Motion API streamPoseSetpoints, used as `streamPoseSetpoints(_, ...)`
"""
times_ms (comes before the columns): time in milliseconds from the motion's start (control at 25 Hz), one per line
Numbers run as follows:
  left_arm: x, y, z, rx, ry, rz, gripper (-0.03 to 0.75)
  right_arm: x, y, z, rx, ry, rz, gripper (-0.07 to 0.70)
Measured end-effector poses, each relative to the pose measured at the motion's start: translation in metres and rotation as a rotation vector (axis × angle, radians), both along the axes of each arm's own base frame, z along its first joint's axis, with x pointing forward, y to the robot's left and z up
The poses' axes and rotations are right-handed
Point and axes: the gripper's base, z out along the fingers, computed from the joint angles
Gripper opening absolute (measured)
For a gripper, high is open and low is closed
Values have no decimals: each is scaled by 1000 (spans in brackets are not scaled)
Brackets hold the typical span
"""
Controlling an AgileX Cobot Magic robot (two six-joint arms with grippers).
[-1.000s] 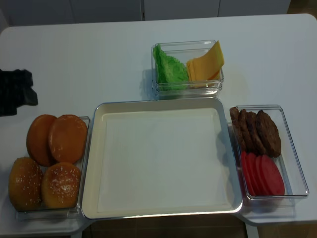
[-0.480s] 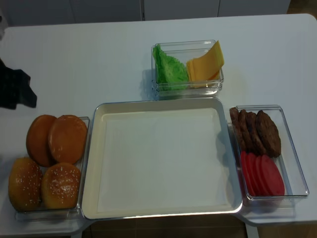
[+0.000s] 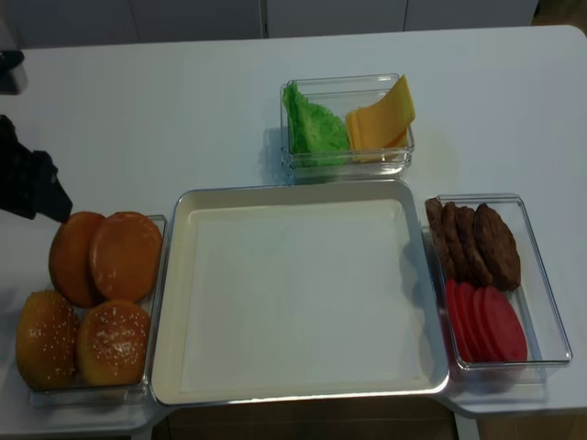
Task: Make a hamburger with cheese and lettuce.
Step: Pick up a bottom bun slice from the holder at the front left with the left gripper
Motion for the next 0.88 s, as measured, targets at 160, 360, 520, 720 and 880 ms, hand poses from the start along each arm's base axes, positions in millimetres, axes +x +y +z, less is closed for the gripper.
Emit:
streamPoseSetpoints(160, 4, 0, -7, -9, 14, -22, 424, 0, 0, 0, 0, 0, 0, 561)
streamPoseSetpoints(360, 5, 0, -9, -3, 12, -61, 424, 0, 0, 0, 0, 0, 0, 561)
streamPoseSetpoints(520, 6, 1, -10, -3, 15, -67, 424, 0, 0, 0, 0, 0, 0, 561)
streamPoseSetpoints(720, 13, -1, -24, -21, 56, -77, 424, 0, 0, 0, 0, 0, 0, 561)
streamPoseSetpoints(880, 16, -8, -28, -24, 67, -99, 424, 0, 0, 0, 0, 0, 0, 561)
